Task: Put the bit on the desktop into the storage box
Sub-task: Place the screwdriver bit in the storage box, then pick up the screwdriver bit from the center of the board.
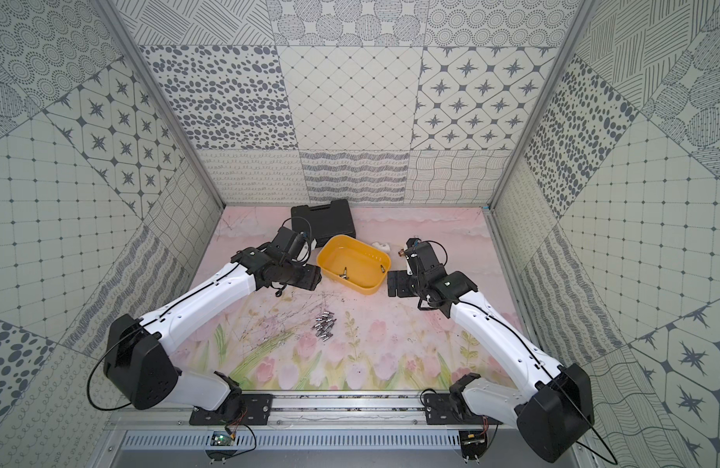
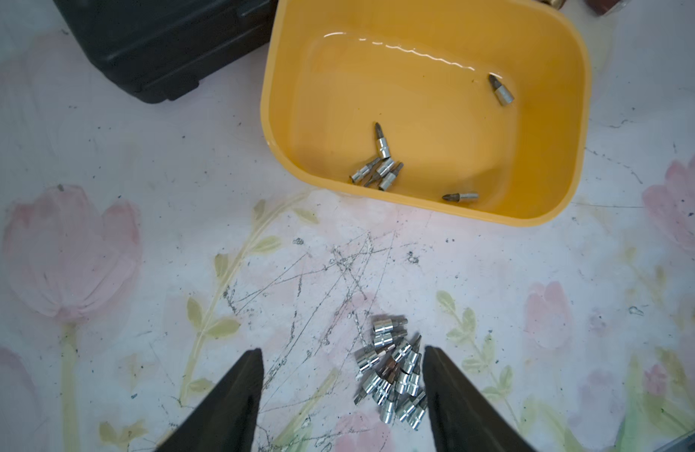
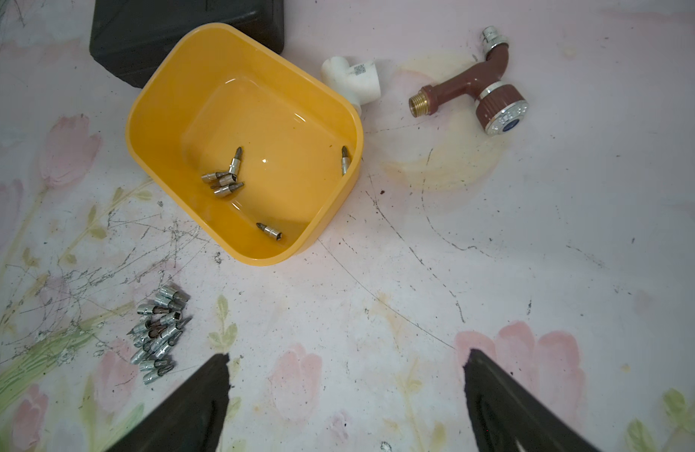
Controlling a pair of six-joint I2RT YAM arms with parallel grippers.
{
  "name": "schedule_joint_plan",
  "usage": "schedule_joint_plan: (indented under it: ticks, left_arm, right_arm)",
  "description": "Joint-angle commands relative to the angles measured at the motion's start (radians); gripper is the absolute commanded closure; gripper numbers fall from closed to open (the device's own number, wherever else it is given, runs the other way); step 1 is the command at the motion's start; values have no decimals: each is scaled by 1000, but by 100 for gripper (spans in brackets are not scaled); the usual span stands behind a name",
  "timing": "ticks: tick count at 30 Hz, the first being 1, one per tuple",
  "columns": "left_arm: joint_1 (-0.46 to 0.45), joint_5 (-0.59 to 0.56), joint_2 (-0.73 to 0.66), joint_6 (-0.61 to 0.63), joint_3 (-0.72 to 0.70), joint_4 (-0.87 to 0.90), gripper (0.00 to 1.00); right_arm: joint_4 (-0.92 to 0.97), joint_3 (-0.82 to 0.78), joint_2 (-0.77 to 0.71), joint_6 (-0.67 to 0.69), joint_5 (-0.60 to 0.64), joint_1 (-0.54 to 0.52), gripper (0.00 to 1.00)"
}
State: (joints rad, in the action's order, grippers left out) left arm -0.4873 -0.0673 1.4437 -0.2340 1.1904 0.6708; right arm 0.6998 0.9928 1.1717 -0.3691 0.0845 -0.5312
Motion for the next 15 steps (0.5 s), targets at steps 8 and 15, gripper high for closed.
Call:
schedule_joint_plan:
  ticks: [8,15]
  left_arm:
    - [90,-73,-192,-147,-211,-146,30]
    - [96,-158,-314,-197,-312,-152,29]
  right_arm:
    - [-13,38,-2,29,-18,-23,4]
    - [-11,64,24,53,-29,-53,5]
